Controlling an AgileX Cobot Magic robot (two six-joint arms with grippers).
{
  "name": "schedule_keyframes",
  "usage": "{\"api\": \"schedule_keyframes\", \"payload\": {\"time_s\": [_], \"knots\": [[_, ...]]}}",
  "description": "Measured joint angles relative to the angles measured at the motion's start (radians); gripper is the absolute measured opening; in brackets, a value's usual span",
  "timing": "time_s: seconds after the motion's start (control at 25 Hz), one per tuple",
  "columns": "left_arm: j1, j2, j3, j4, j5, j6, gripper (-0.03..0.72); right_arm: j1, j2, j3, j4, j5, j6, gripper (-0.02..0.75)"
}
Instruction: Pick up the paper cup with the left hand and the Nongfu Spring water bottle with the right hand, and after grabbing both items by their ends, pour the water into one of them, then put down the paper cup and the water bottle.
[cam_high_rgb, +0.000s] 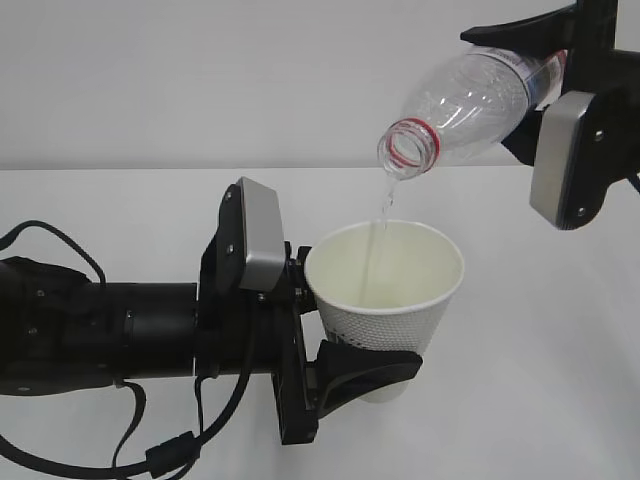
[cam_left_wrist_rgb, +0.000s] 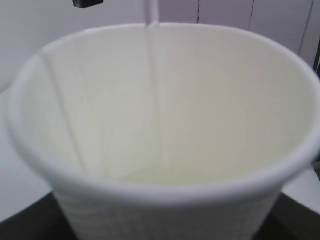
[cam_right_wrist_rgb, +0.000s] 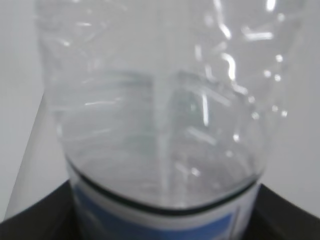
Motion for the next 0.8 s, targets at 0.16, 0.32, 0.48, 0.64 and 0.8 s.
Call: {"api": "schedule_keyframes", "payload": {"time_s": [0.16,0.32,0.48,0.64,0.8], "knots": [[0.000,0.000,0.000,0.000,0.000,0.000,0.533,0.000,0.000,0.000,0.000,0.000,0.000,0.479],[0.000,0.000,0.000,0.000,0.000,0.000,0.533,0.000,0.000,0.000,0.000,0.000,-0.002,0.479],[0.000,0.000,0.000,0.000,0.000,0.000,0.533,0.000,0.000,0.000,0.000,-0.001,-0.002,0.479],[0.000,0.000,0.000,0.000,0.000,0.000,0.533,0.000,0.000,0.000,0.000,-0.001,-0.002,0.480],[0.000,0.000,0.000,0.000,0.000,0.000,0.533,0.000,0.000,0.000,0.000,-0.001,-0.002,0.480]]}}
